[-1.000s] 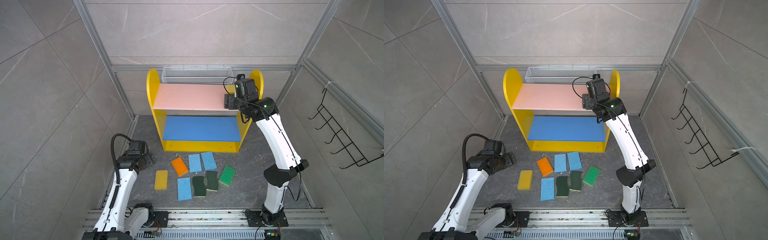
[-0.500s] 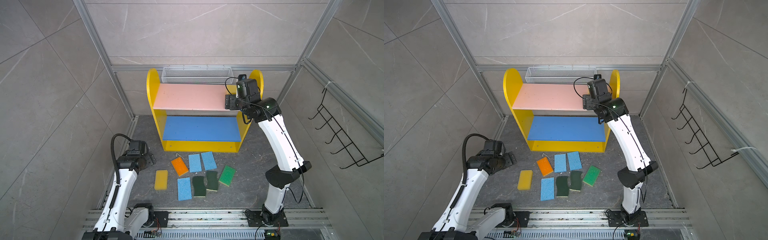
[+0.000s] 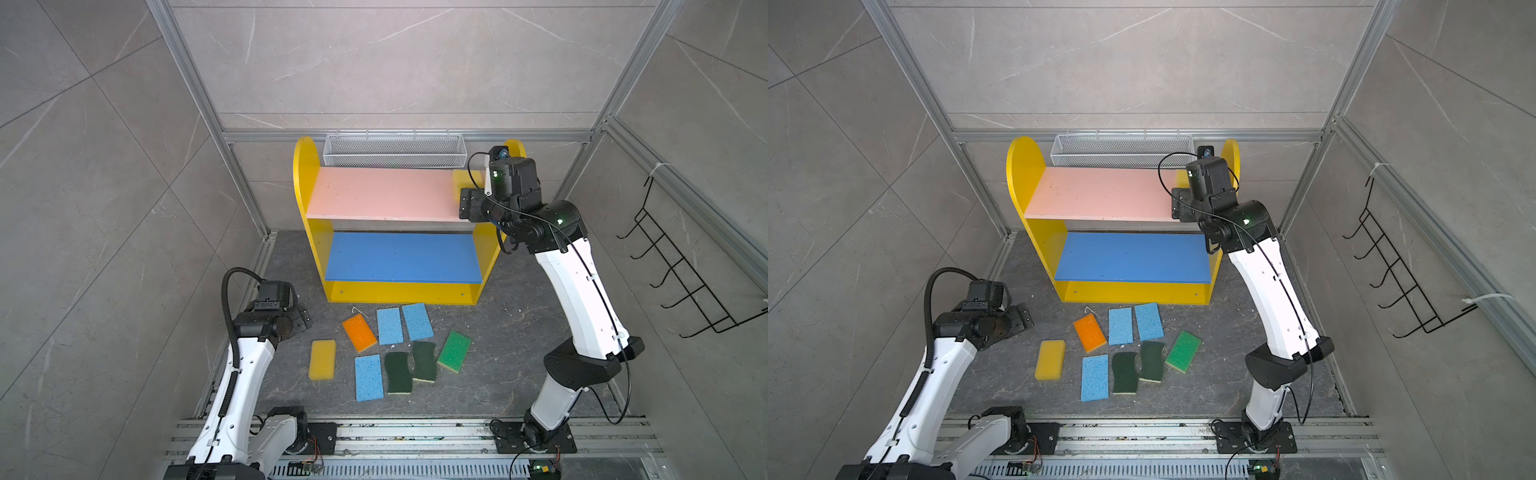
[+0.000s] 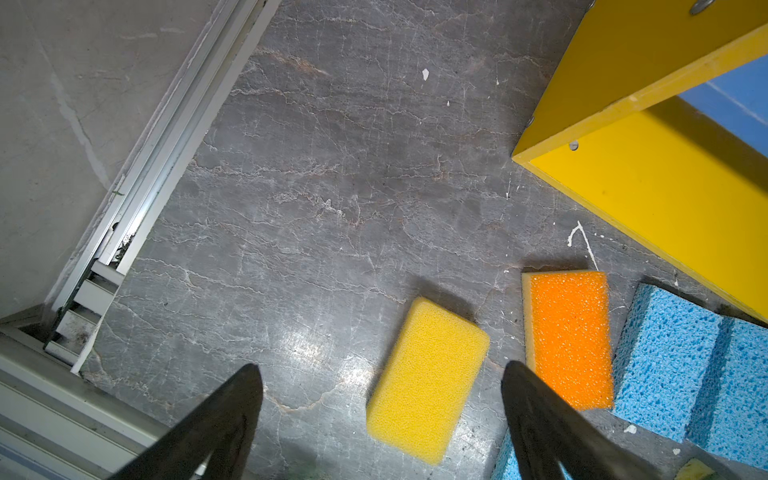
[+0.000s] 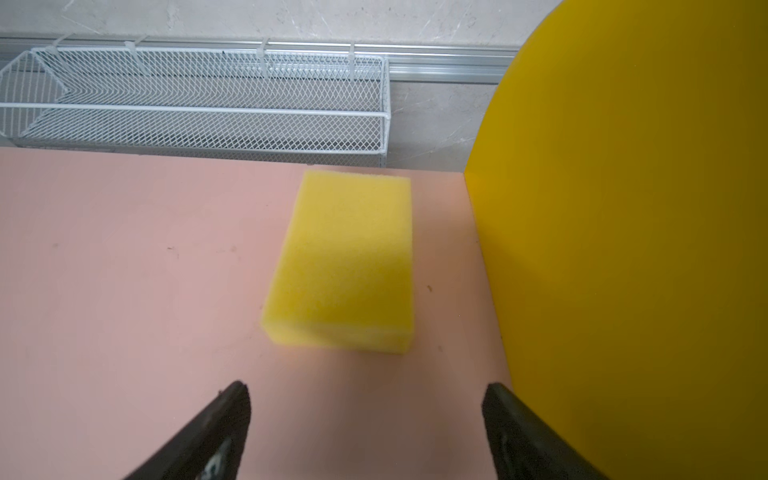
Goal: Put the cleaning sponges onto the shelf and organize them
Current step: 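Withdraw the right gripper while the left gripper moves over the other yellow sponge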
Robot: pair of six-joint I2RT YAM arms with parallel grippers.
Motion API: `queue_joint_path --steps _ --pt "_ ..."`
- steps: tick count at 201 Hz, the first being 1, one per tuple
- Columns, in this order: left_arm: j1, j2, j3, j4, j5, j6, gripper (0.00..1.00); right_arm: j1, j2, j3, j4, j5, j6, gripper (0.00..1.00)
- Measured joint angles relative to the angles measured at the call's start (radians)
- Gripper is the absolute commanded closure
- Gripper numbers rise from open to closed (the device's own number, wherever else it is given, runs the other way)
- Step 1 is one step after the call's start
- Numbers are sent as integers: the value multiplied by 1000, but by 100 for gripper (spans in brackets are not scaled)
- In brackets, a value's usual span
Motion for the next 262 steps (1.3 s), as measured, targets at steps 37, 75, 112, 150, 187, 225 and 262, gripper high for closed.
queue_joint_path --steps 37,75,112,150,187,225,262 --pt "0 -1 0 0 9 0 7 35 -15 -9 -16 -7 0 11" --pt "0 -5 0 -5 21 0 7 56 -78 -67 -18 -6 3 12" --pt "0 -28 0 -14 23 -8 7 92 -182 -174 -21 -3 8 12" --pt "0 -56 0 -31 37 -24 7 121 -343 -406 -9 -8 48 12" --pt "0 -66 0 -39 86 -53 8 122 -504 -649 -1 -34 104 11" --pt "0 -89 -12 -35 159 -82 9 122 -623 -851 16 -68 162 11" --pt "0 -134 -101 -23 232 -133 10 122 -736 -1070 46 -86 237 7"
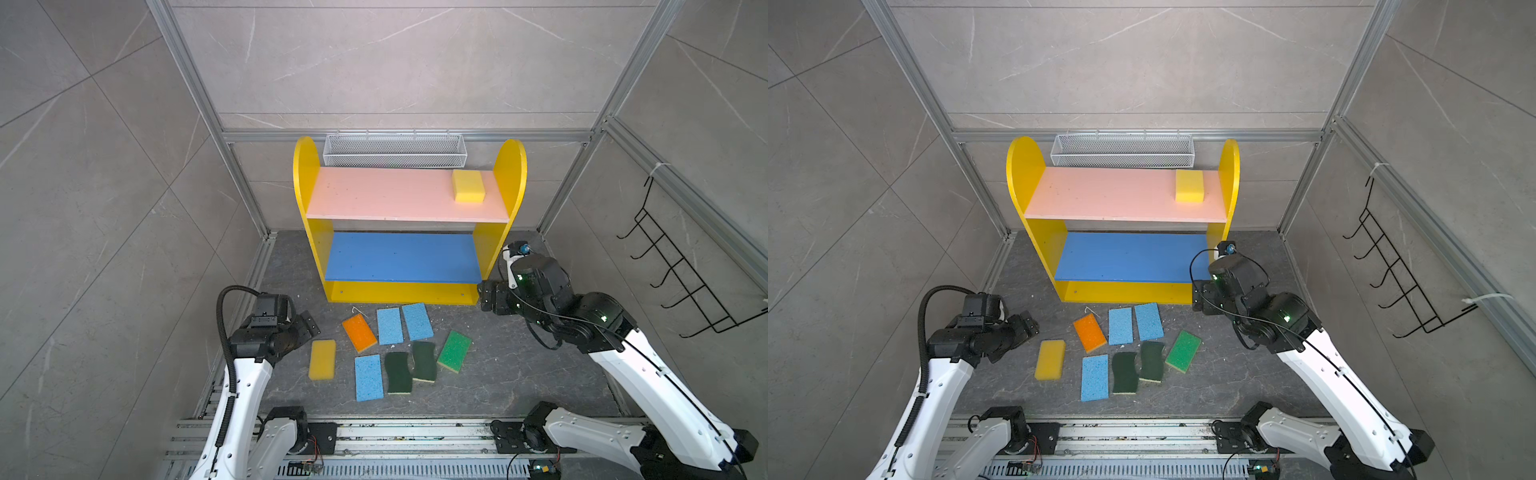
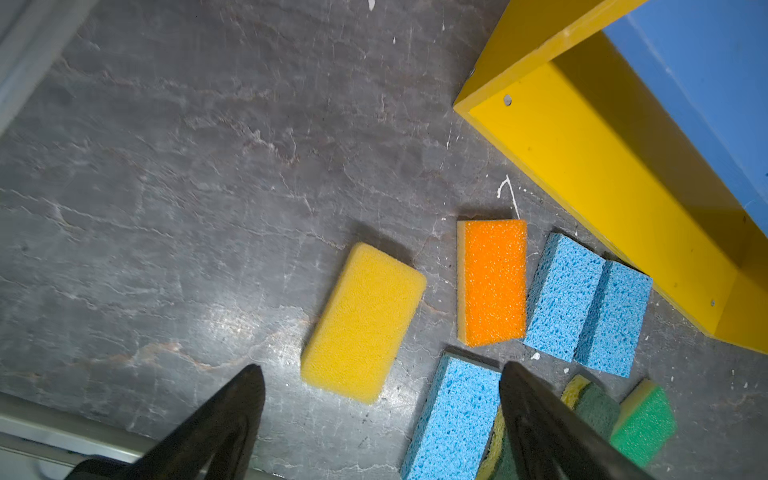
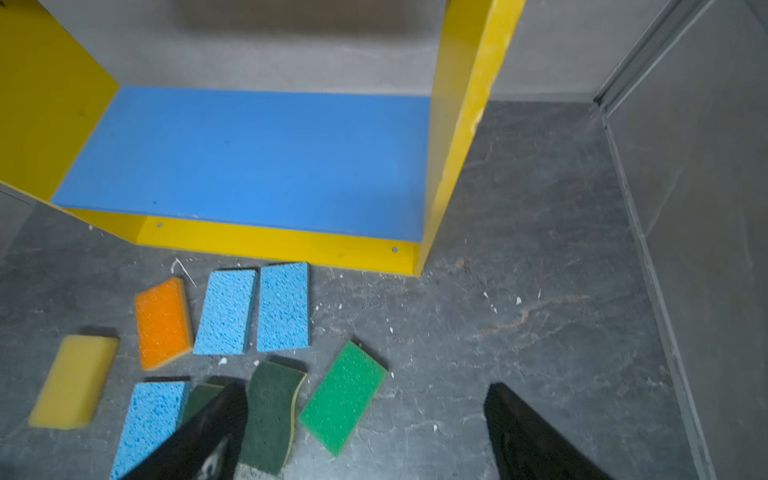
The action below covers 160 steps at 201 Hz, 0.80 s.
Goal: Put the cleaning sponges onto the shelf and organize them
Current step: 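Withdraw the right gripper while the left gripper moves over the other yellow sponge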
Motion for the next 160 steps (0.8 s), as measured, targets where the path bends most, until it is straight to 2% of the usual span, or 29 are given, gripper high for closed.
queue_joint_path --steps 30,73,119,160 --pt "-8 21 -44 0 25 -37 10 0 -51 -117 10 -17 43 7" --pt "-40 66 -58 16 19 -88 8 0 -51 -193 30 -48 61 6" --pt "-133 117 -113 25 -31 -152 6 0 -51 -208 60 -67 63 5" --pt "-255 146 -132 32 -104 -197 6 -3 -50 -235 82 -83 58 4"
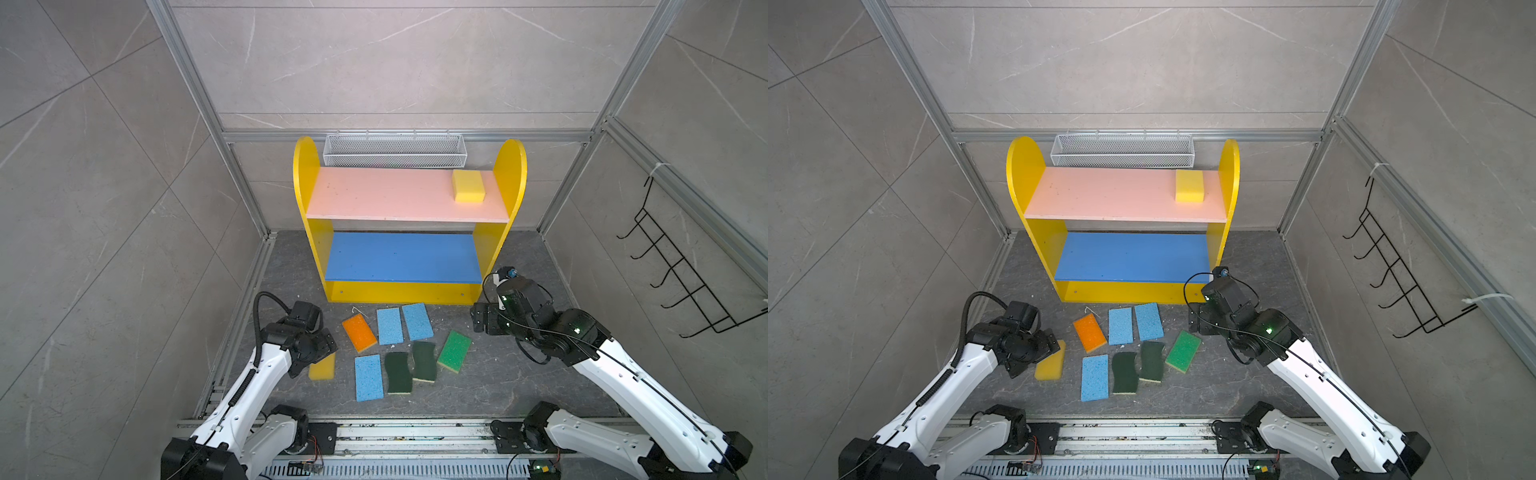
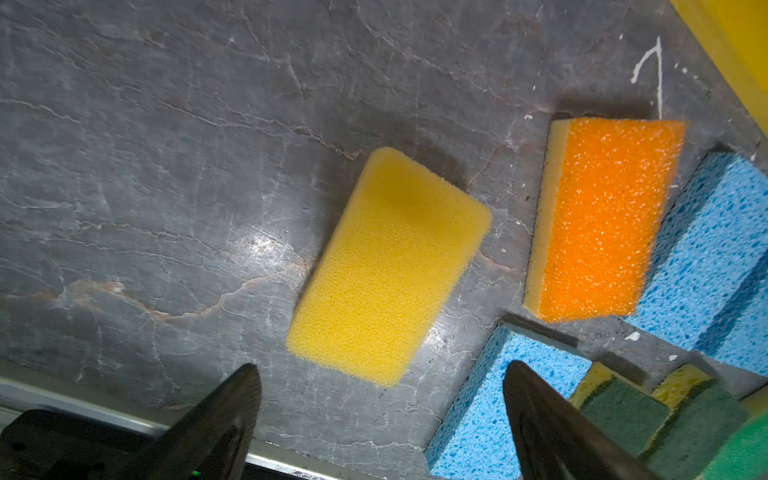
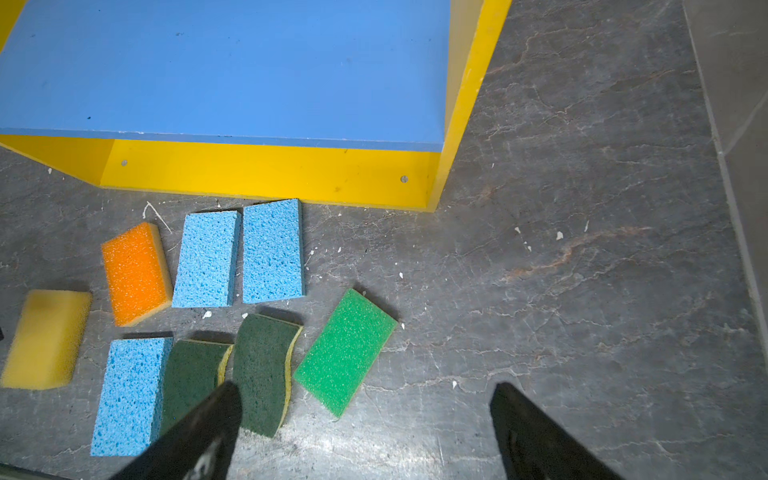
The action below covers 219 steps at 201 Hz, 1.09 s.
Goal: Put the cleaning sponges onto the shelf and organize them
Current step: 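Withdraw the right gripper while the left gripper moves over the other yellow sponge, then lower the left gripper onto the yellow sponge and close it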
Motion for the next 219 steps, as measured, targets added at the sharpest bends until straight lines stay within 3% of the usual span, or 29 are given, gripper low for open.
queue_joint_path --steps 51,98,150,219 --pt "-175 39 0 3 -69 -67 9 -18 -1 -26 8 -17 -8 4" --pt "-278 57 -14 -31 -115 -164 10 -24 -16 -54 23 -45 -11 4" --pt "-327 58 -69 -40 -135 -246 15 -32 -16 -77 32 -71 -11 4" --pt "-340 100 -114 72 -135 -258 24 -40 -8 -86 51 -90 -14 4"
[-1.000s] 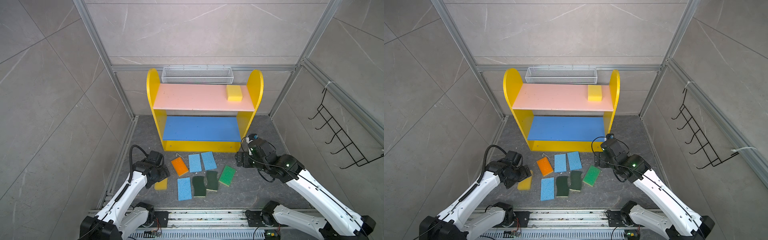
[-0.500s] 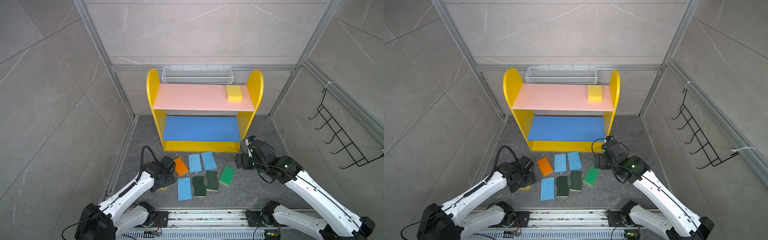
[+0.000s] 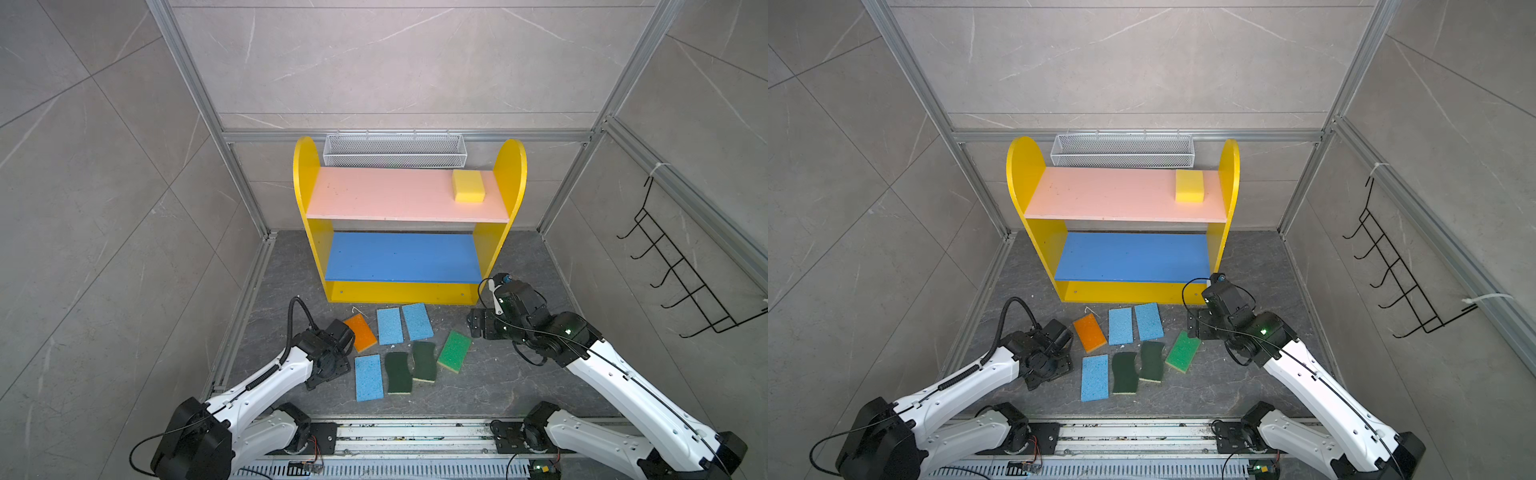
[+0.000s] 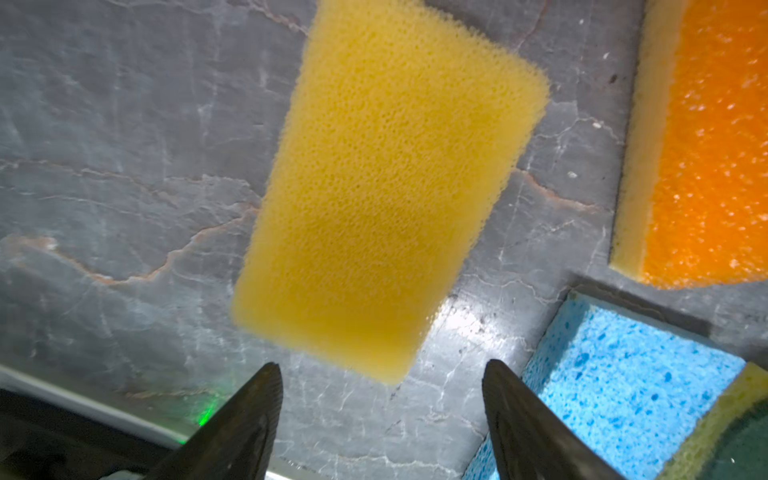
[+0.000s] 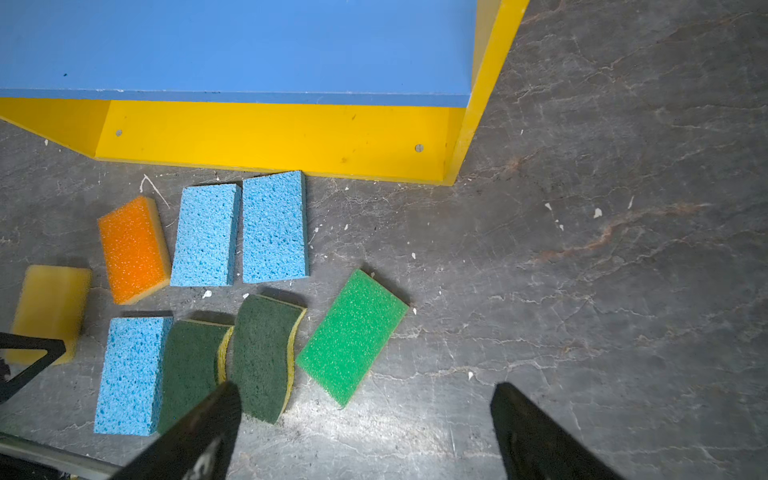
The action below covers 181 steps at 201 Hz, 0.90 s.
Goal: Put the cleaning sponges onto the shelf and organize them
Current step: 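Lower the left gripper onto the yellow sponge and close it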
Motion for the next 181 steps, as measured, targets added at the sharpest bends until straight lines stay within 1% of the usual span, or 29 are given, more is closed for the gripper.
queue_joint_path --steps 31,56,96,131,145,163,181 --pt "0 75 2 39 -6 2 28 -7 1 -2 2 -2 -5 4" --pt "0 113 19 49 -17 8 29 -12 6 -2 2 -2 -13 4" --pt "0 158 48 121 -23 19 30 -18 13 -2 2 -2 -19 4" --pt "0 225 104 160 -22 43 30 -26 13 -2 1 -2 -23 4" --pt "0 235 130 163 -22 53 28 -27 13 -2 1 -2 -23 4" --pt "0 232 157 154 -24 65 23 -27 13 -2 1 -2 -23 4" --pt "0 205 166 130 -32 73 18 -29 13 -2 1 -2 -23 4"
